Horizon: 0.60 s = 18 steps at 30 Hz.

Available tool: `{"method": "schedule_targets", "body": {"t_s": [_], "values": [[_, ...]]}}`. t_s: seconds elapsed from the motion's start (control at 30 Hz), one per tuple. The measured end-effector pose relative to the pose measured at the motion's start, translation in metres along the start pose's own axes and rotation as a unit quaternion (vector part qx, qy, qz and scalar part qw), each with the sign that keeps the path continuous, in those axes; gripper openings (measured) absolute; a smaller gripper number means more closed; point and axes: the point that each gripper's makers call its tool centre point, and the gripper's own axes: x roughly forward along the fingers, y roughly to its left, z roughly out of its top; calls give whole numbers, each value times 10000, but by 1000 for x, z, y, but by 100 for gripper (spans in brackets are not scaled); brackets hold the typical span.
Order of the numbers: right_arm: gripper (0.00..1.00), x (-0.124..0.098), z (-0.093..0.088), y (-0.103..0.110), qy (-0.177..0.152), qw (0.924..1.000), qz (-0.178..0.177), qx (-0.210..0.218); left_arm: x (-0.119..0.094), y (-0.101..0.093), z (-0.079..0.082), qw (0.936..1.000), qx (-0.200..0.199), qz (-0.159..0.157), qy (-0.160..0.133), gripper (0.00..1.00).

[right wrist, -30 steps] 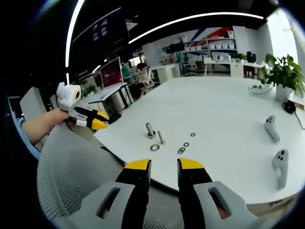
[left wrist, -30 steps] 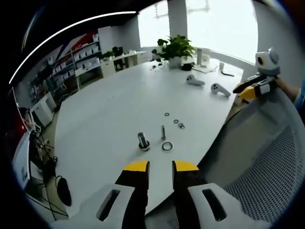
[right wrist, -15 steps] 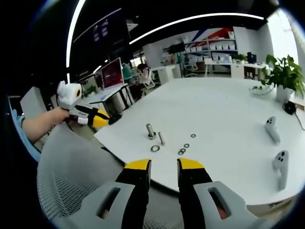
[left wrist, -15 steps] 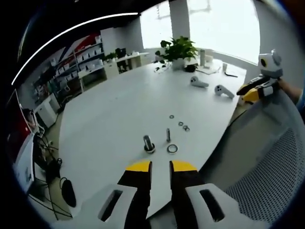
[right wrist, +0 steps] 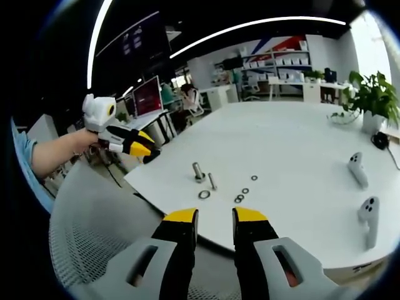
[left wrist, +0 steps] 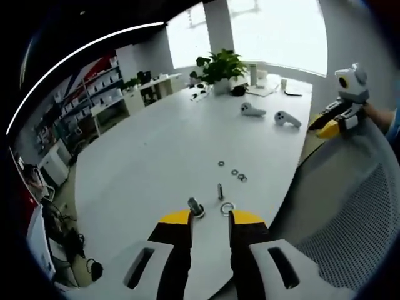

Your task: Place the washer onto the threaded stud by aligning its center hole with the stud, sliding it down to the base, and recovering from edge contact or off-axis alignment until the washer reaches the visible bottom stop.

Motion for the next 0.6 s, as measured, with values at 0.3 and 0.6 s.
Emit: {"method": "schedule_targets", "body": {"t_s": [0.3,0.6], "values": [[24,-1,2,-1,-62,10000,-30,32,22,5,15,9986,291,-359,269,20],[24,-1,0,-4,-14,9999,-97,98,49,-3,13,9942,592,-765,464,21]]}}
